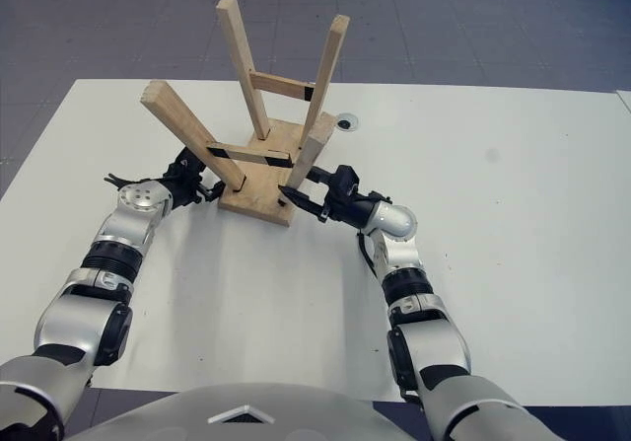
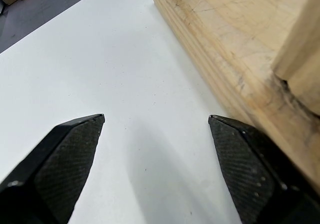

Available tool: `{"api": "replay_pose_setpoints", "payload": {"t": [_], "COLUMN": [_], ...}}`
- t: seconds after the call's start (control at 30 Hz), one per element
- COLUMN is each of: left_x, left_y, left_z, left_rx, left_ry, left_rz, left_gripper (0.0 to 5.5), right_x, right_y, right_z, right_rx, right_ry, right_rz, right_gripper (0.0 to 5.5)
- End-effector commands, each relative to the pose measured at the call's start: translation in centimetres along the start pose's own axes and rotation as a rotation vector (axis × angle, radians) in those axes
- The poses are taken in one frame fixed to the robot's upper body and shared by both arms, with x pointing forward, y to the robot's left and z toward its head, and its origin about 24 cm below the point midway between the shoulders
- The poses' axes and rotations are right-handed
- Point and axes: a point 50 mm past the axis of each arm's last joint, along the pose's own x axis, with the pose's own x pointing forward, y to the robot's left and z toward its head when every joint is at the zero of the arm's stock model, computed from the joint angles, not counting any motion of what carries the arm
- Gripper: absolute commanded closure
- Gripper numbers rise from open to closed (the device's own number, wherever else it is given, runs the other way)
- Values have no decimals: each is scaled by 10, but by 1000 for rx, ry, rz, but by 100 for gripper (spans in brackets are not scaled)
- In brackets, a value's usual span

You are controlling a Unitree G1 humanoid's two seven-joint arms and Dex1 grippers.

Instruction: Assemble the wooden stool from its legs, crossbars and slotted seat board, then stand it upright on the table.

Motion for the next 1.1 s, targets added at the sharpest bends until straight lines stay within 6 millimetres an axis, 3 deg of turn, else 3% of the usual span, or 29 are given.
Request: {"api": "replay_pose_setpoints", "payload": {"t": [0.03,0.27,0.5,0.7,0.97,1.1], "left_x": [2,-2,-5,-8,-11,-12], "left_y": [-15,-18,-17,-20,-22,-24], "left_z": [-9,-8,-7,-13,-16,-19], "left_rx": [-2,-11,-27,-39,-64,-73], "left_ry": [36,26,23,29,27,31], "left_rz": [-70,-78,-64,-60,-42,-40], "left_gripper": [163,163,163,163,163,163], "right_x": [-1,-14,-37,-29,-44,-48], "right_y": [11,5,5,-6,-16,-11], "right_z": [-21,-32,-44,-25,6,5], "right_rx": [71,69,154,192,93,125], "right_ry": [102,221,470,446,645,676], "right_rz": [34,-10,195,262,435,460], "right_gripper": [346,346,346,346,346,346]}}
